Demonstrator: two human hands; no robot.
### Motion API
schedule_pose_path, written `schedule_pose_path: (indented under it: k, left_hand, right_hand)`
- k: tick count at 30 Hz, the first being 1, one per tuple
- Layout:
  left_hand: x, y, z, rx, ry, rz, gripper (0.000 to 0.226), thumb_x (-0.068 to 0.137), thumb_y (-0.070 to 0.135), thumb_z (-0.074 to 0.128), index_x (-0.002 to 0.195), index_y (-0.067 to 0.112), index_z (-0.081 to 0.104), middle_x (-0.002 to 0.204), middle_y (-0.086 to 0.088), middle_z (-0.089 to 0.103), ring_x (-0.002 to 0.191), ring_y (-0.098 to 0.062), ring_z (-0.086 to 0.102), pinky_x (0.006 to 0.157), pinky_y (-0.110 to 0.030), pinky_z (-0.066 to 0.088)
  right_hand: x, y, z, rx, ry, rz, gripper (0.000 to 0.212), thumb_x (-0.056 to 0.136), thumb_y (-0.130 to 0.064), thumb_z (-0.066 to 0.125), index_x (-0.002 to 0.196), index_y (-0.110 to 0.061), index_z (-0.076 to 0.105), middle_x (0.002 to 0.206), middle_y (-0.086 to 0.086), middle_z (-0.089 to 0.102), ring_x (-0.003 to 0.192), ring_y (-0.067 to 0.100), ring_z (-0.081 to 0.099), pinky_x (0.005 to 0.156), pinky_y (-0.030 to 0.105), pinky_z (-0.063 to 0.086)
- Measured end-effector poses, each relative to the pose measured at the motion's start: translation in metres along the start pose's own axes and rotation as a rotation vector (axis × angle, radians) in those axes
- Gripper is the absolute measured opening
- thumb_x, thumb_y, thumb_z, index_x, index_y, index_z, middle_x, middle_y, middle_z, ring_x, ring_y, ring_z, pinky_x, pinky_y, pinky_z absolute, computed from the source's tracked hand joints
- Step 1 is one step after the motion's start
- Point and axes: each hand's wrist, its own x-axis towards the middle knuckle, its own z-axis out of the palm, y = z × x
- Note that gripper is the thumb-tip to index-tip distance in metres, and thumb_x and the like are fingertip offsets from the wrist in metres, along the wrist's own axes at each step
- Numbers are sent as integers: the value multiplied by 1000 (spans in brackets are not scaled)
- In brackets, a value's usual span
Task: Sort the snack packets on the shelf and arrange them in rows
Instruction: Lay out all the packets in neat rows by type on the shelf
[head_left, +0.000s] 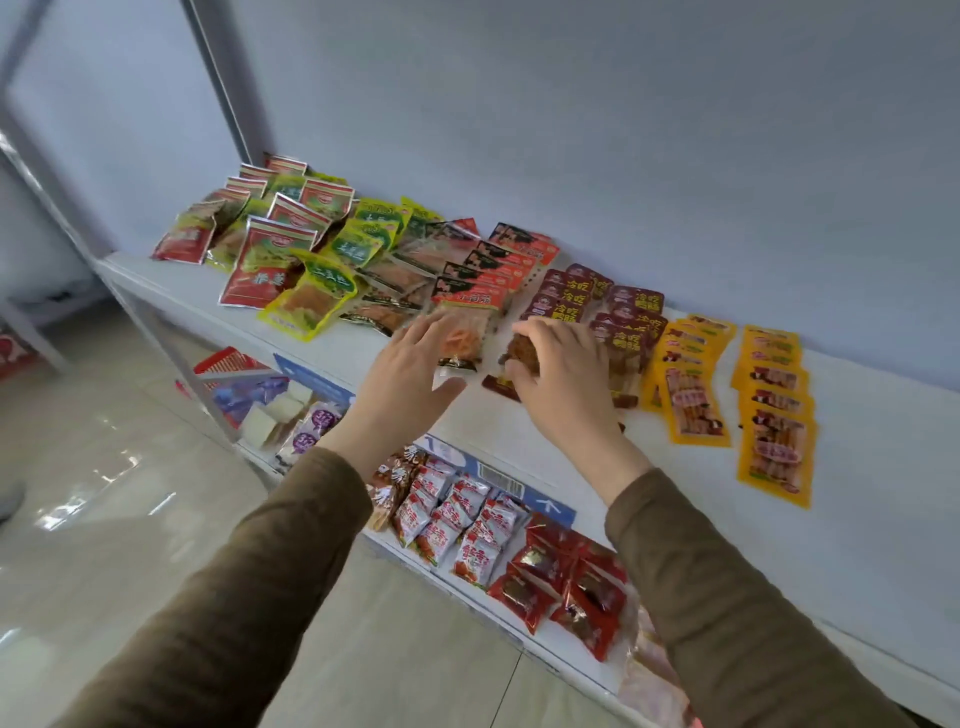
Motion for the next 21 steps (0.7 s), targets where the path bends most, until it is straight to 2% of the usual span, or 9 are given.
schedule_pose_path:
  k: [5, 10, 12, 16, 21]
  left_hand:
    - [-7, -92, -40, -19, 3, -14, 71, 96, 30, 68, 157, 22, 33, 162, -2, 36, 148, -28, 33, 120, -44, 31]
    - [-3, -159, -69, -45, -2, -40, 72, 96, 28, 68, 158, 18, 33, 162, -5, 36, 150, -29, 30, 122, -46, 27]
    - [4, -180, -75, -72, 9, -33, 71, 96, 27, 69, 157, 16, 35, 162, -5, 36, 150, -28, 30, 122, -46, 27]
    - [24, -214, -84, -92, 24, -53, 73, 97, 29, 68, 159, 18, 31, 163, -4, 33, 151, -28, 28, 124, -43, 25]
    - [37, -258, -95, -66, 32, -109, 74, 97, 31, 67, 160, 19, 30, 163, -4, 33, 148, -28, 32, 121, -44, 29]
  right_hand:
    - [28, -80, 45, 4, -17, 15, 40, 98, -37, 57, 136, -26, 52, 137, -4, 56, 131, 22, 40, 109, 43, 34]
    - [49, -143, 80, 49, -41, 34, 49, 99, -37, 55, 145, -24, 44, 142, -3, 53, 136, 23, 38, 112, 45, 32]
    - [61, -159, 89, 61, -37, 29, 51, 99, -36, 56, 146, -23, 42, 143, -2, 52, 136, 23, 38, 111, 42, 32]
    - [94, -179, 109, 73, -36, 13, 51, 99, -34, 56, 146, -24, 41, 146, -2, 51, 139, 24, 37, 115, 49, 31]
    - [132, -205, 142, 96, -32, -22, 52, 98, -35, 57, 147, -24, 42, 145, -2, 52, 139, 23, 37, 115, 47, 31]
